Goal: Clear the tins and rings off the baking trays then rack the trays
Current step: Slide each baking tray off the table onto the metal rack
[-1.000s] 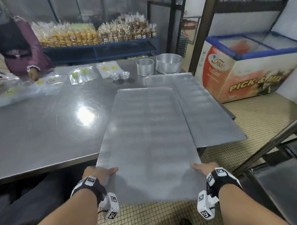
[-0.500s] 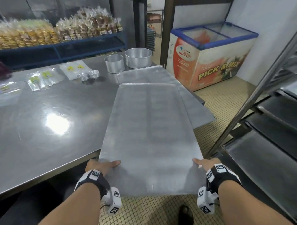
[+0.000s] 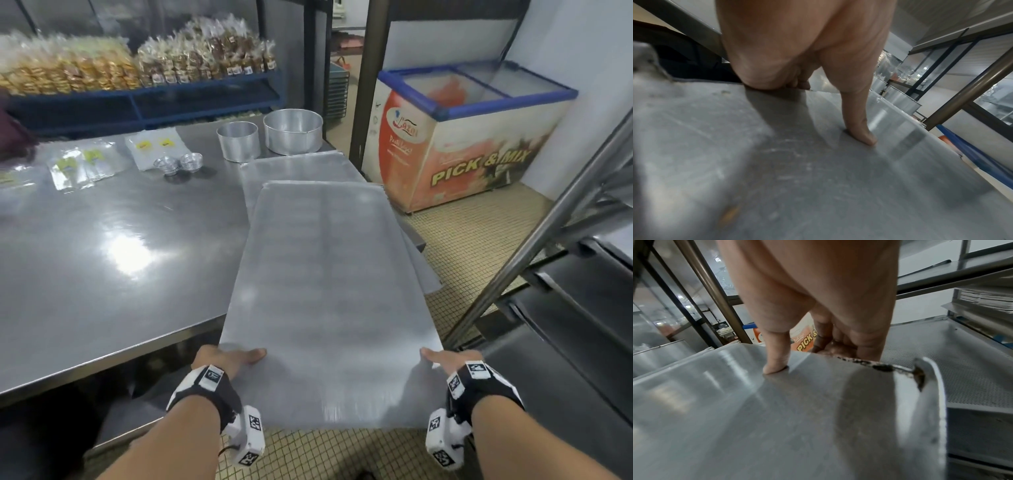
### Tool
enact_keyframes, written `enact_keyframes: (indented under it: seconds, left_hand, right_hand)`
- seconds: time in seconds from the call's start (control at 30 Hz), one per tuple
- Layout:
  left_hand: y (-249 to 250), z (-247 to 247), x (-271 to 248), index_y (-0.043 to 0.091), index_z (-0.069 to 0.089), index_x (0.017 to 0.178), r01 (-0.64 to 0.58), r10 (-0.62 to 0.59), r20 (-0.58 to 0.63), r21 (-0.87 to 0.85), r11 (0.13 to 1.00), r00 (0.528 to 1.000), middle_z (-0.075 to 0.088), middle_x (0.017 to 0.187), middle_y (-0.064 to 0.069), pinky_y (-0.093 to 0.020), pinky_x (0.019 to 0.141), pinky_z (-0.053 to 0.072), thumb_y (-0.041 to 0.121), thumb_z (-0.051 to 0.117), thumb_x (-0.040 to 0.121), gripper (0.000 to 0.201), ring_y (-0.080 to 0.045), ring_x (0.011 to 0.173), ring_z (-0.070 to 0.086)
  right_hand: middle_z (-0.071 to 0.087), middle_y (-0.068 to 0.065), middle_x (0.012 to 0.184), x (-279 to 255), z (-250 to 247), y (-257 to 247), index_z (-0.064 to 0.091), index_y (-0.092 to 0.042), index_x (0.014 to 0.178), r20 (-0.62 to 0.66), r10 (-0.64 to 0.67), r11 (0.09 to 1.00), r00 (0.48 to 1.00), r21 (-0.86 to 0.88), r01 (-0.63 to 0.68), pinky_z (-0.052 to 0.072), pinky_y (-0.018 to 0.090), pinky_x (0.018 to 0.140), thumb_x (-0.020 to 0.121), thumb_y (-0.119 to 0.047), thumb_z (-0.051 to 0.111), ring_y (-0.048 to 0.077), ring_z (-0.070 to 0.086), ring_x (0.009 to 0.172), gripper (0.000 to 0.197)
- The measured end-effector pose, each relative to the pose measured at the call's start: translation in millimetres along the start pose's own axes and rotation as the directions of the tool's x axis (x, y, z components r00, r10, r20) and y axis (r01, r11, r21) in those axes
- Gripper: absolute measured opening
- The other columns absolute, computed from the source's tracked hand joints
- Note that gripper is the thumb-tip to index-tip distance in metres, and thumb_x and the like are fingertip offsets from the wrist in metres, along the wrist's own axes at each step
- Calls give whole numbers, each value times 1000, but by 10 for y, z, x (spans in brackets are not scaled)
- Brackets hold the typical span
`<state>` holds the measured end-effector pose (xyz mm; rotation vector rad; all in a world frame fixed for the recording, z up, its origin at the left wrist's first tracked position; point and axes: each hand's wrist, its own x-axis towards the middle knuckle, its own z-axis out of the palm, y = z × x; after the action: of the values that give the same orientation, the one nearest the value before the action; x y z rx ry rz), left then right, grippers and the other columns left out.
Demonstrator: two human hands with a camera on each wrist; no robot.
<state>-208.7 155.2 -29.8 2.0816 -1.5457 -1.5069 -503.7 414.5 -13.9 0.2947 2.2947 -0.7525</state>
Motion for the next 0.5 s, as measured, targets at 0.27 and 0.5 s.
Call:
enact_keyframes:
  seconds: [0.27, 0.5]
  left_hand:
    - [278, 494, -287, 8, 52, 70, 42, -48, -46, -121, 992, 998, 60, 68, -12, -32, 65, 50, 29, 99, 57, 53, -26, 63, 61]
    - [453, 730, -447, 8, 54, 70, 86, -96, -52, -166, 982, 994, 65, 73, -14, -45, 86, 56, 32, 97, 61, 51, -33, 73, 65]
  right_hand:
    - [62, 19, 98, 646, -351, -425, 58, 5, 95, 31, -60, 998, 998, -8, 61, 48, 36, 82, 66, -36, 89, 30, 60, 88, 59]
    - [56, 21, 131, 1449, -289, -600, 51, 5, 133, 110, -125, 992, 986, 11, 124, 43, 42, 104, 62, -50, 87, 36, 58, 118, 97]
